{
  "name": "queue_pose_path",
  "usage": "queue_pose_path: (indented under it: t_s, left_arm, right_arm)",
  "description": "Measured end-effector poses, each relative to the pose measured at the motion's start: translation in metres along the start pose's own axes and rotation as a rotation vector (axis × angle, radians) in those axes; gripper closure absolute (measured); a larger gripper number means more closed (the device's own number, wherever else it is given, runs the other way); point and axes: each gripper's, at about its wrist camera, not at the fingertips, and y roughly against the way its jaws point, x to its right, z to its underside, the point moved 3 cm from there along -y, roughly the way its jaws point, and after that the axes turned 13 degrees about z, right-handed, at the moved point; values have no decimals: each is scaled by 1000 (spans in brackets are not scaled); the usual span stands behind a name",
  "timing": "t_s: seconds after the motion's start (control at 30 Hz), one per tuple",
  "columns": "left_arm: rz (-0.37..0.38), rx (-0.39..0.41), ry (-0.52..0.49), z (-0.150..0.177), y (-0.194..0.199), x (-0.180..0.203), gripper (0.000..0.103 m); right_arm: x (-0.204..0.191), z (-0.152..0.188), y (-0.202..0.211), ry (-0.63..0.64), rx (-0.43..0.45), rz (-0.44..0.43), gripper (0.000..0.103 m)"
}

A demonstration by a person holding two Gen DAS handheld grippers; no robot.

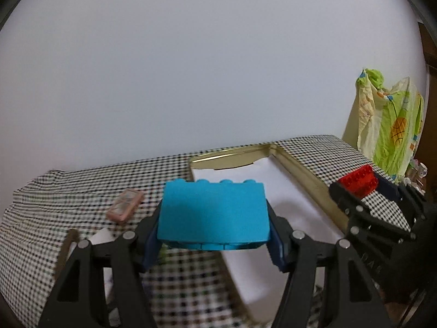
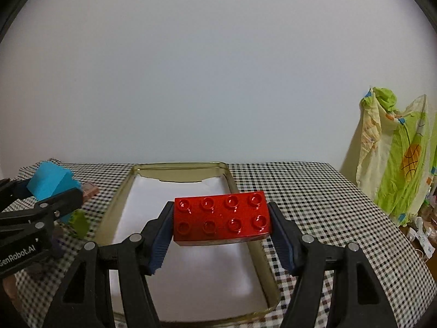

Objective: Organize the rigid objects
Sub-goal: 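Carry both bricks over the gold tin and release them inside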

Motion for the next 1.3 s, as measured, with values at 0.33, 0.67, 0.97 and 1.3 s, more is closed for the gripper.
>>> queue_pose_path:
  t_s: [0.33,0.67,0.97,1.3]
  left_arm:
    - [33,-84,-16,12,-35,14,39]
    - [22,-138,-45,21,-54,15,39]
    - [-26,-136,-81,23,-56,15,39]
    - [-44,-127,-101,25,-57,14,40]
  right_arm:
    - [1,16,-26,-3,-68,-6,35]
    - [3,18,-40,0,-127,-19,35]
    - [3,21,-50,19,-176,-40,35]
    - [-2,22,-51,41,-184,-17,35]
